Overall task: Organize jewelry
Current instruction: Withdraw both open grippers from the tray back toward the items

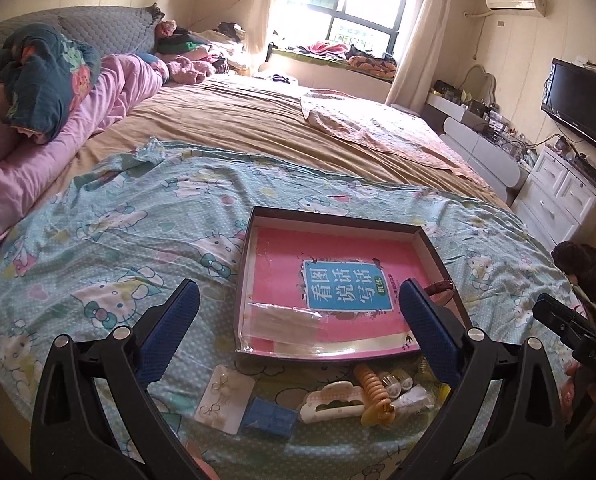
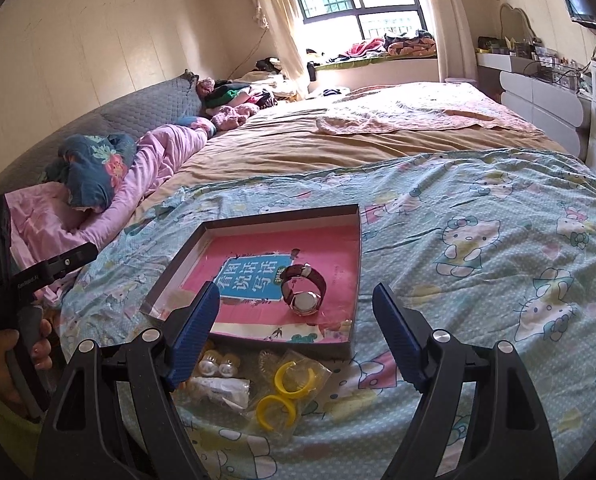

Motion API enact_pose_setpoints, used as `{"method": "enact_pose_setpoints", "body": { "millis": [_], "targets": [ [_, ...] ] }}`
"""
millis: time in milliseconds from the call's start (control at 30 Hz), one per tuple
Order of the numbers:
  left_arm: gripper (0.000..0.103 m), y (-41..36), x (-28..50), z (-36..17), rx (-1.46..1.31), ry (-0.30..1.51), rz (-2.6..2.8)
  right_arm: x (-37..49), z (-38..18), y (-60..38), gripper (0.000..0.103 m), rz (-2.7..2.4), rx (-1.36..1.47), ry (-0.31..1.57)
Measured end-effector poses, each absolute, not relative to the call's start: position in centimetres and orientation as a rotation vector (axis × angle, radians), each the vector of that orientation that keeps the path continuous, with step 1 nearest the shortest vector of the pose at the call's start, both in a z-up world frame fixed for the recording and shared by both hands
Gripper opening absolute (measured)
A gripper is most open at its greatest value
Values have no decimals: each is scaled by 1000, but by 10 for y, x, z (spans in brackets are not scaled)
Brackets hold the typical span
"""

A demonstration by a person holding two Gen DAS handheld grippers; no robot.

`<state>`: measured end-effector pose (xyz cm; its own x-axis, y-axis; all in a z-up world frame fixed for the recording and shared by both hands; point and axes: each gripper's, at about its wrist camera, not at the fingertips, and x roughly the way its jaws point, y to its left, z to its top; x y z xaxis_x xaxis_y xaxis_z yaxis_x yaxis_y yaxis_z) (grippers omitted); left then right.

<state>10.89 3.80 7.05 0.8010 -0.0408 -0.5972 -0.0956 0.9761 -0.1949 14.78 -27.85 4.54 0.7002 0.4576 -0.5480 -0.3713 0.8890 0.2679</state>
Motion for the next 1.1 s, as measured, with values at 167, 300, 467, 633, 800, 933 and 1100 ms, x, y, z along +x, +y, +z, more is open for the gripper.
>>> {"method": "enact_pose_setpoints", "body": {
  "millis": [167,300,467,633,800,933,1100],
  "targets": [
    [93,37,97,63,-202,659,34,136,40,-272,78,480,110,673],
    [93,40,90,53,-198,680,44,128,30,-266,78,492,97,707],
    [93,42,79,41,-192,708,50,120,16,-259,78,500,84,751],
    [93,42,74,25,-180,749,55,116,6,-254,78,506,75,785],
    [93,40,70,7,-149,797,60,111,-3,-248,78,511,58,811],
    [93,39,68,-9,-111,837,62,109,-9,-247,78,511,53,830],
    [91,41,69,-30,-88,892,49,110,-16,-245,78,509,50,852]
  ]
}}
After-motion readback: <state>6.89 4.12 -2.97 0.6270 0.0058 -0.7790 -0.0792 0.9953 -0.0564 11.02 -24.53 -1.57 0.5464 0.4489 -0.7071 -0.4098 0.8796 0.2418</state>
